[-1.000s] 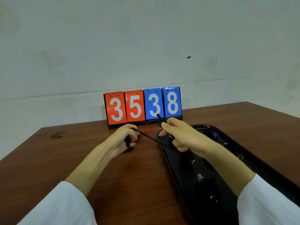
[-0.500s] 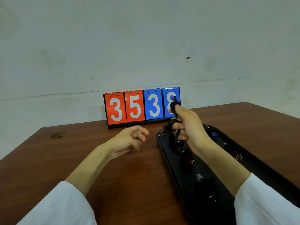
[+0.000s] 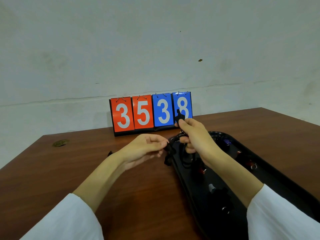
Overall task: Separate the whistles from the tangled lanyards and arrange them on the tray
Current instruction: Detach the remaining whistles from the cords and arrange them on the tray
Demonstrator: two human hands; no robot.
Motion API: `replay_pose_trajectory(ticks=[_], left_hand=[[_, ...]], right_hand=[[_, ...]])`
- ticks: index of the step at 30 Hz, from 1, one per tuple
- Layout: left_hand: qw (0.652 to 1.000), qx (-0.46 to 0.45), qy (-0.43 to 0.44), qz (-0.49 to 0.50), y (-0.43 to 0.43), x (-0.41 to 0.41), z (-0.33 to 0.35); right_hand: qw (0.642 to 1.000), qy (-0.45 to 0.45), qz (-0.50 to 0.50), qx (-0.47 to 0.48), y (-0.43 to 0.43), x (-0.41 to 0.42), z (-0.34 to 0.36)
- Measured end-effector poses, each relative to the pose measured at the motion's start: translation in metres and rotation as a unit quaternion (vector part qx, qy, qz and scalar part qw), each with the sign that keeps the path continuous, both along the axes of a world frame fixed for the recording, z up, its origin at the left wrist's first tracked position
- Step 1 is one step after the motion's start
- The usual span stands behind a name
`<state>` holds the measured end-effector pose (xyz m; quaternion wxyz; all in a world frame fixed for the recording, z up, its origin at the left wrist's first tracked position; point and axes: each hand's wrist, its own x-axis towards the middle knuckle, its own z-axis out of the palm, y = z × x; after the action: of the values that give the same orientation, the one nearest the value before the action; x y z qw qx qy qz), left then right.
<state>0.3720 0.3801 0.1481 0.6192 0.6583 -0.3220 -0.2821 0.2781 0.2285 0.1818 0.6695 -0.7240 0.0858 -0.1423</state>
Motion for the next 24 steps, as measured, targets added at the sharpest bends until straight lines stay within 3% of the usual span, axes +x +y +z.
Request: replay_pose_trajectory(ticks=[3,6,13,19,24], left_hand=[[0.993,-0.077,0.082,0.027,-0.002,0.002,0.000],[0.965,-0.177,0.189,0.027,-0.006,-0.002,0.001],[0.950,-0.201,0.232,-0.056,0.008,0.008,0.000],[0.917,-0.281,0.285,-0.007,0.015,0.011,-0.001],[0.901,-0.270,0.330,0.085,0.013,0.014,-0.003]], right_hand=[[0.999,0.004,-0.020,-0.034,0.000,0.003,-0.003],[0.997,0.019,-0.029,-0.074,0.002,0.005,-0.007],[0.995,0.003,-0.074,-0.072,-0.003,0.005,-0.005],[0.990,-0.018,-0.091,-0.110,0.000,0.006,-0.008],[0.989,-0.032,-0.099,-0.104,-0.001,0.006,-0.008]])
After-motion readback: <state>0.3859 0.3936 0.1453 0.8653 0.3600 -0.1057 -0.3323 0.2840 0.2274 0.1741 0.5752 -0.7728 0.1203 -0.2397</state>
